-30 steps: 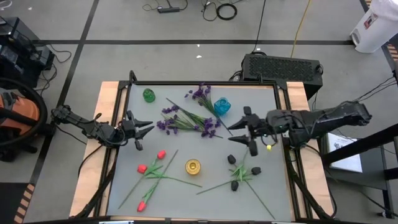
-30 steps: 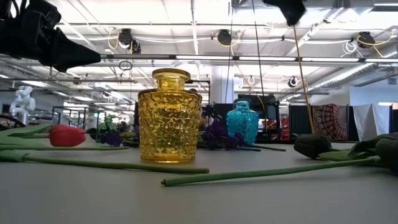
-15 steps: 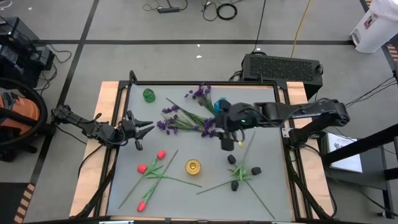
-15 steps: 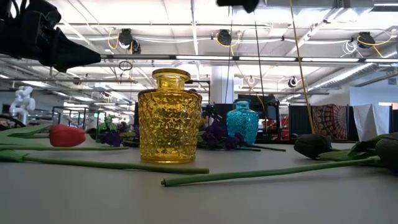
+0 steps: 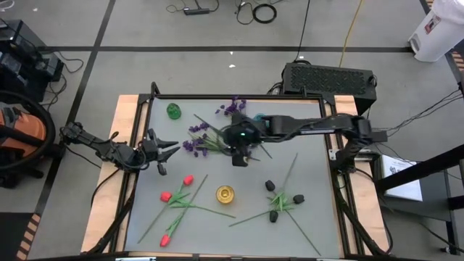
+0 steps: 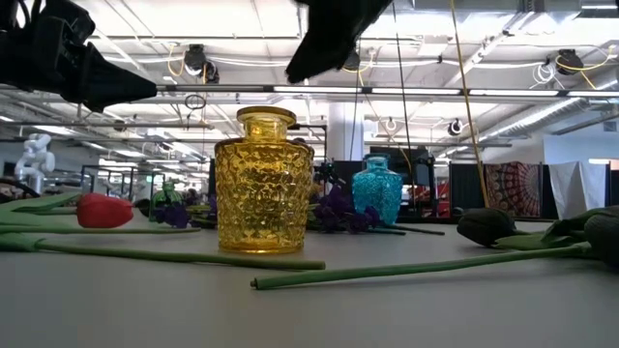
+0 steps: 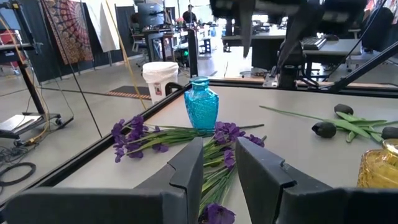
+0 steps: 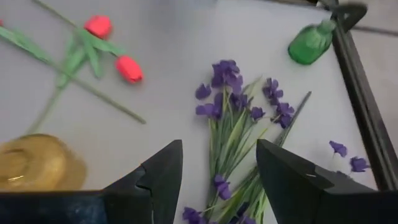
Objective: Sort flowers into vase by color
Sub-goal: Put the bottom left violet flower into the yellow vase
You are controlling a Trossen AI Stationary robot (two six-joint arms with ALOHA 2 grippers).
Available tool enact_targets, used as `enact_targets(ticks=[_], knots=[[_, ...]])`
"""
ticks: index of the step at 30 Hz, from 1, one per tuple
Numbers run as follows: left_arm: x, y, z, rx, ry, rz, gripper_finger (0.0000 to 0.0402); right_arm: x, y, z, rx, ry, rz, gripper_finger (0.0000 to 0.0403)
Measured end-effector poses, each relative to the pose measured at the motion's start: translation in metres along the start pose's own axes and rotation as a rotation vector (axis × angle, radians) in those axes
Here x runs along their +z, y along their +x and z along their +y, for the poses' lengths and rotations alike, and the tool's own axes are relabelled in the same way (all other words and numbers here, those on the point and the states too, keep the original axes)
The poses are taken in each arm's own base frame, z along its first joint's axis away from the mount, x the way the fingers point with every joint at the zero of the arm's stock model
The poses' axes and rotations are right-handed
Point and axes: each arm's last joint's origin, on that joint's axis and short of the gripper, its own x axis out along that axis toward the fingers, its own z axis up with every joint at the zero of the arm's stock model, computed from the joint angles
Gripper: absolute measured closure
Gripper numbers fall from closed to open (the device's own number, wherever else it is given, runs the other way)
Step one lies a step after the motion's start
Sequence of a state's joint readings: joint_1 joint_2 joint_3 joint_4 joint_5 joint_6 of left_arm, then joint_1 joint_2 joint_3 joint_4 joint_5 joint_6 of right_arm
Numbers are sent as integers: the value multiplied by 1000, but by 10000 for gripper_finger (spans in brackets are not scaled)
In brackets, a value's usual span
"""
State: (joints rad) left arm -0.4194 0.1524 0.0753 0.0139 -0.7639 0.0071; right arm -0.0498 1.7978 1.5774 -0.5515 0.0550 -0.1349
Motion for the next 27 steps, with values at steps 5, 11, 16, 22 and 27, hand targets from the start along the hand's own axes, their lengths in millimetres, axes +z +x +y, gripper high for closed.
enact_targets(ticks=[5, 11, 16, 22, 27], knots=[[0, 0, 0, 0, 0, 0, 299, -5, 38, -8, 23, 18, 57, 206], [0, 0, 0, 0, 0, 0, 299, -16, 75, -17, 13, 86, 127, 206], [0, 0, 0, 0, 1, 1, 299, -24, 94, -26, 4, 157, 160, 206], [0, 0, 0, 0, 1, 1, 299, -37, 115, -36, 32, 233, 185, 206], [0, 0, 0, 0, 2, 2, 299, -42, 123, -41, 23, 249, 194, 206]])
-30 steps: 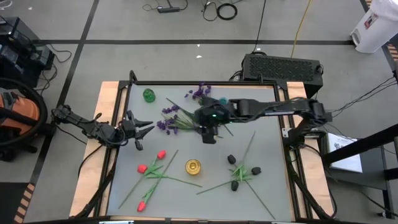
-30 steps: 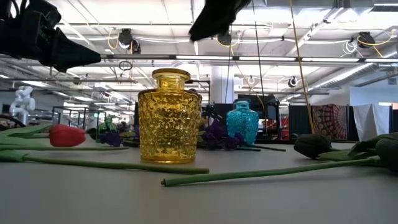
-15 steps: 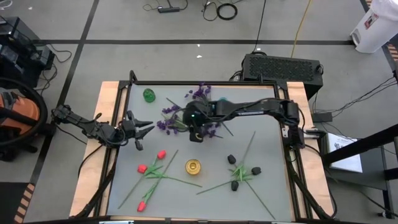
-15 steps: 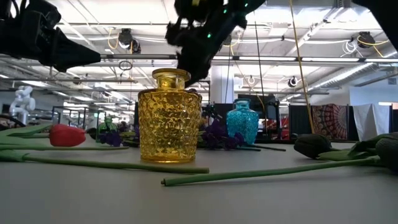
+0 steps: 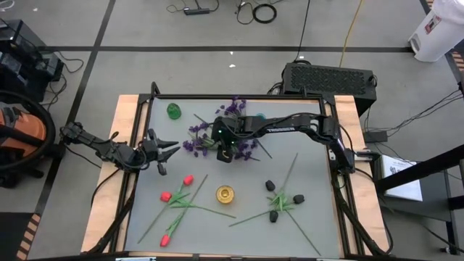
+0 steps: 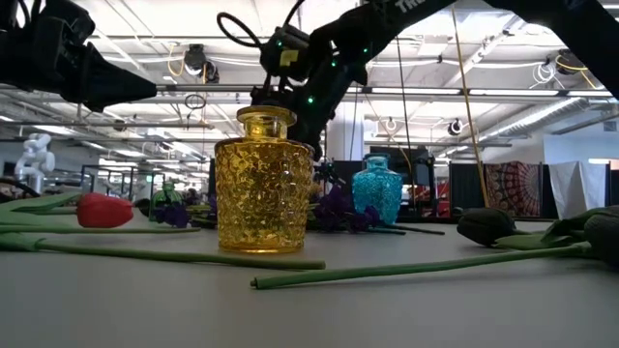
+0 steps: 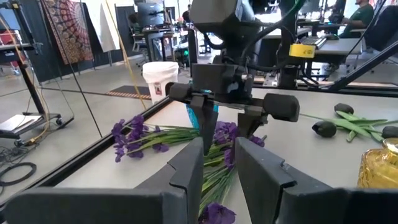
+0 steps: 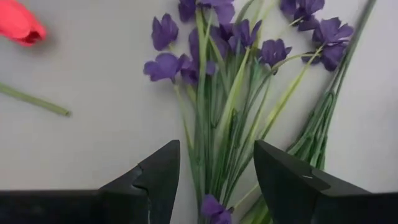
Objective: Sort flowers into vase by color
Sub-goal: Put the bottom left violet flower into the yellow vase
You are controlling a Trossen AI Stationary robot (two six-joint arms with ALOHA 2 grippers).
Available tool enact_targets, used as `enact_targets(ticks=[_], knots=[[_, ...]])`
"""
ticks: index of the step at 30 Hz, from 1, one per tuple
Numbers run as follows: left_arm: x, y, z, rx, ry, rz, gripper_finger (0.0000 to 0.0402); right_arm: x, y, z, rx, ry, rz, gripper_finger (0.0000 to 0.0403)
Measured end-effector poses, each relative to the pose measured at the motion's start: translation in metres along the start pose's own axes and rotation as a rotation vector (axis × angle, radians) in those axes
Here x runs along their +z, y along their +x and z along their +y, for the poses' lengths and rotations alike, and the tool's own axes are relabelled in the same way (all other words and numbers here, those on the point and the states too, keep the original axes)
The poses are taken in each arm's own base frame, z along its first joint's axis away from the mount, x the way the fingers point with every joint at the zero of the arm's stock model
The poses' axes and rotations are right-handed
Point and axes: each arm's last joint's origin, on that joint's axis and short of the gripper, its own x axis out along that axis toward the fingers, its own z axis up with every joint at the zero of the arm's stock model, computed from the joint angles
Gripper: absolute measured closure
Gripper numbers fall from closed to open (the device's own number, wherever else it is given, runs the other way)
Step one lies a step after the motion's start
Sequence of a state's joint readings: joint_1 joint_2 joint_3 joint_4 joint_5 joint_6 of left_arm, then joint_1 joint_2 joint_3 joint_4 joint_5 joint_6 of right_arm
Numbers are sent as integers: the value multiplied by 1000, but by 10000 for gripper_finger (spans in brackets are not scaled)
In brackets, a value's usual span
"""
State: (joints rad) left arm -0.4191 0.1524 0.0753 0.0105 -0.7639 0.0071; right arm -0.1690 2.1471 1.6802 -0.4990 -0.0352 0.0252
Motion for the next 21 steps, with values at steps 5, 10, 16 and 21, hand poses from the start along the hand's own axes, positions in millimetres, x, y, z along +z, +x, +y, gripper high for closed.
enact_targets(ticks=[5, 10, 16, 21], knots=[[0, 0, 0, 0, 0, 0, 299, 0, 0, -3, -4, 16, -3, 206], [0, 0, 0, 0, 0, 0, 299, -2, 5, -2, -3, 44, 11, 206], [0, 0, 0, 0, 0, 0, 299, -16, 33, 6, 1, 33, 81, 206], [0, 0, 0, 0, 1, 1, 299, -19, 40, 0, -19, 43, 92, 206]])
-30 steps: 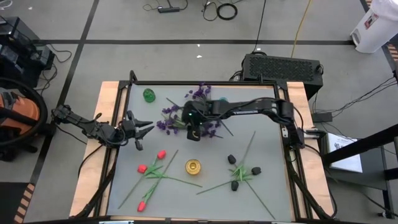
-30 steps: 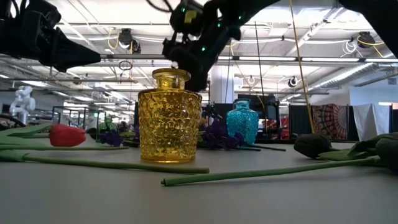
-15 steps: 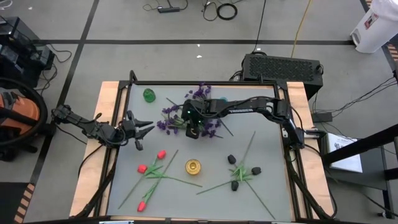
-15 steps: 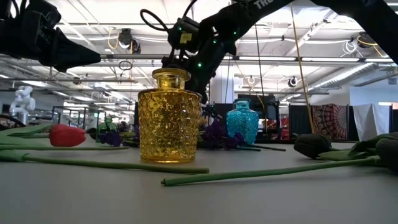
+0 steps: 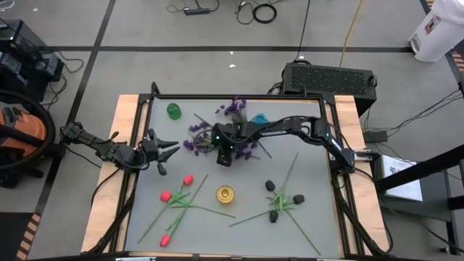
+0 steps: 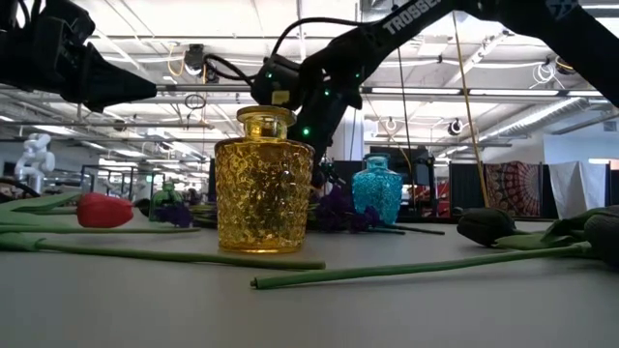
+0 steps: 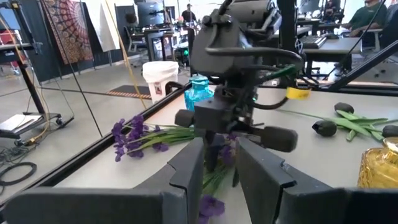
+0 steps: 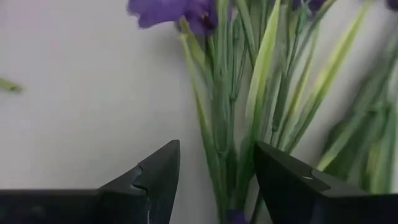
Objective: Sort flowers into vase by color
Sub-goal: Put the bottom left violet flower into the yellow vase
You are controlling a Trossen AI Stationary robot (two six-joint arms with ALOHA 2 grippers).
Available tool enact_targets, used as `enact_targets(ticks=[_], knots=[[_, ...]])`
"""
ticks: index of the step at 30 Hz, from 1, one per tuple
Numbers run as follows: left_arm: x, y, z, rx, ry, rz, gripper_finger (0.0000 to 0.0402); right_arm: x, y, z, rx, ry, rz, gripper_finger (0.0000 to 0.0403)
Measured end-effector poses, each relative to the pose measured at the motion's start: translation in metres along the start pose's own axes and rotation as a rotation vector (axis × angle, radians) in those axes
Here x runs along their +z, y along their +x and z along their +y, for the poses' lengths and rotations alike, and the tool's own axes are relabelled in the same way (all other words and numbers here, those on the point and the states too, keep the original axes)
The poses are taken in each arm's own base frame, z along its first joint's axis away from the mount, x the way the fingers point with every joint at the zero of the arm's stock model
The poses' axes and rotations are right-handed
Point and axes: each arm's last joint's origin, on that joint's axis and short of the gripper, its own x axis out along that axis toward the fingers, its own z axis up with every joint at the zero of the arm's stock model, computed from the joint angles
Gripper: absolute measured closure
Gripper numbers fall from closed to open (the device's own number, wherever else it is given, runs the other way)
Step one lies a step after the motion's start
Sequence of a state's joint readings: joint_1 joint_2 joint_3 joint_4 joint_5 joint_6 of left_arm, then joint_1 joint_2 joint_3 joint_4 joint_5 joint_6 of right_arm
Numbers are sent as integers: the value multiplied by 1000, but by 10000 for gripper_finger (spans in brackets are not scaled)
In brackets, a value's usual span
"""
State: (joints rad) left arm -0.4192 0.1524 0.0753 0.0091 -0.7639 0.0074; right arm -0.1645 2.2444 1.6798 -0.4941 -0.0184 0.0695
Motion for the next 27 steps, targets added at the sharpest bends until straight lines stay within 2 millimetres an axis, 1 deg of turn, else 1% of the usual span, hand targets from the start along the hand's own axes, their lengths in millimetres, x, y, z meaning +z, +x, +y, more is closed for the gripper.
enact_targets(ticks=[11, 20, 23, 27], knots=[[0, 0, 0, 0, -1, 0, 299, 4, -1, -21, -21, 37, -29, 206], [0, 0, 0, 0, -1, 0, 299, 0, 0, -30, -24, 69, 12, 207], [0, 0, 0, 0, 0, 0, 299, -3, 0, -30, -25, 71, 39, 217], [0, 0, 0, 0, -1, 0, 299, -5, 0, -29, -26, 72, 58, 255]])
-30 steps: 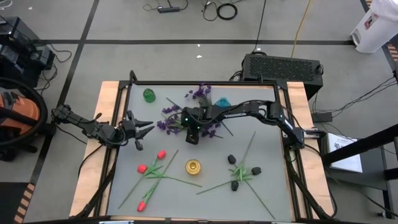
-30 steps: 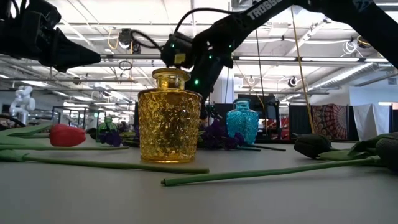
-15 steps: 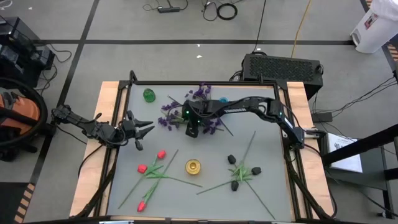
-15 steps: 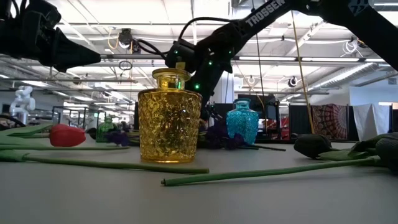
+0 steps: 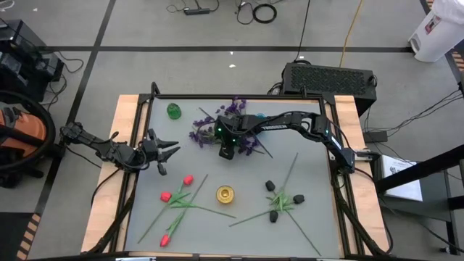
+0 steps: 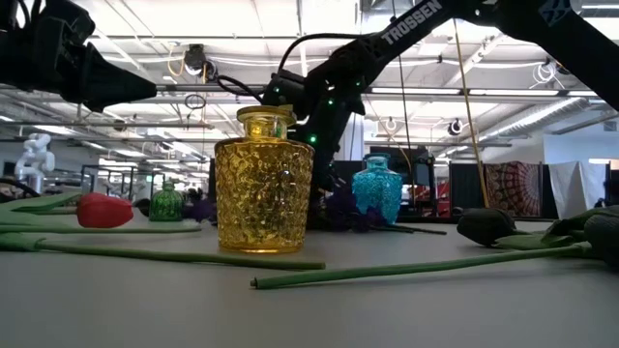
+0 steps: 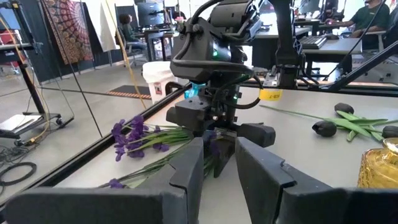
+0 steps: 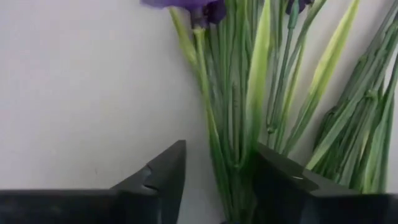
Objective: Sort flowers into vase by color
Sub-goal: Put the bottom left violet flower into the yellow vase
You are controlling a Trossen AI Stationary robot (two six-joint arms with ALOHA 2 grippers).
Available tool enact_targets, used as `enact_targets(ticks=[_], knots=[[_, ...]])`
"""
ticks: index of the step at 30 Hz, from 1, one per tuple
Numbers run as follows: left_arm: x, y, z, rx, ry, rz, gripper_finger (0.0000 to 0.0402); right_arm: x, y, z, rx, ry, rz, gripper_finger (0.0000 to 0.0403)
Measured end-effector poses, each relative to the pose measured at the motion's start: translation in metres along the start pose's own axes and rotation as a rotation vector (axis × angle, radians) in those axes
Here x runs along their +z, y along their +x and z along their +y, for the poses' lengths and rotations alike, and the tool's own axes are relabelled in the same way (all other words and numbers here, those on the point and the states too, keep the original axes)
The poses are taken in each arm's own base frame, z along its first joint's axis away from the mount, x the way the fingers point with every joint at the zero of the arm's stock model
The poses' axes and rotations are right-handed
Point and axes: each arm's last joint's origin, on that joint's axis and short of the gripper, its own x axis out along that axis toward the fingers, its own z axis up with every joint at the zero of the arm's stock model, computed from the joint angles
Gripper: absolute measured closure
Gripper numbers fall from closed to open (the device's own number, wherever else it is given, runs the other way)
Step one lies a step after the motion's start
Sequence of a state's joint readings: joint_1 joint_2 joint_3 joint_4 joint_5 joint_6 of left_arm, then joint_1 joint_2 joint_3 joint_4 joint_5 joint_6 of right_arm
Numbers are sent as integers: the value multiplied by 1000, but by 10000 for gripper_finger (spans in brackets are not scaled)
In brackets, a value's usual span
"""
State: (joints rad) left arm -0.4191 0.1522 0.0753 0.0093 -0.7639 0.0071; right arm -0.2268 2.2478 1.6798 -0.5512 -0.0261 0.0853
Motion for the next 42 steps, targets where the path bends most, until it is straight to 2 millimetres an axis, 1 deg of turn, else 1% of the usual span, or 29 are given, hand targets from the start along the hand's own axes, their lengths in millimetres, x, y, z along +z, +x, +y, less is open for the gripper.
enact_targets(ticks=[9, 10, 20, 24, 31, 40, 42], knots=[[0, 0, 0, 0, 0, 0, 299, 0, 0, 0, 0, 1, 0, 383], [0, 0, 0, 0, 0, 0, 299, 0, 1, 0, 1, 0, 0, 391], [0, 0, 0, 0, 0, 0, 299, 1, 1, 1, 3, -3, -8, 399], [0, 0, 0, 0, 0, 0, 299, 3, -6, 4, 10, -23, -23, 401], [0, 0, 0, 0, 0, 0, 299, 16, -42, 16, 31, -51, -141, 402], [0, 0, 0, 0, 0, 0, 299, 29, -111, 27, 55, -69, -305, 402], [0, 0, 0, 0, 0, 0, 299, 31, -130, 29, 62, -74, -344, 403]])
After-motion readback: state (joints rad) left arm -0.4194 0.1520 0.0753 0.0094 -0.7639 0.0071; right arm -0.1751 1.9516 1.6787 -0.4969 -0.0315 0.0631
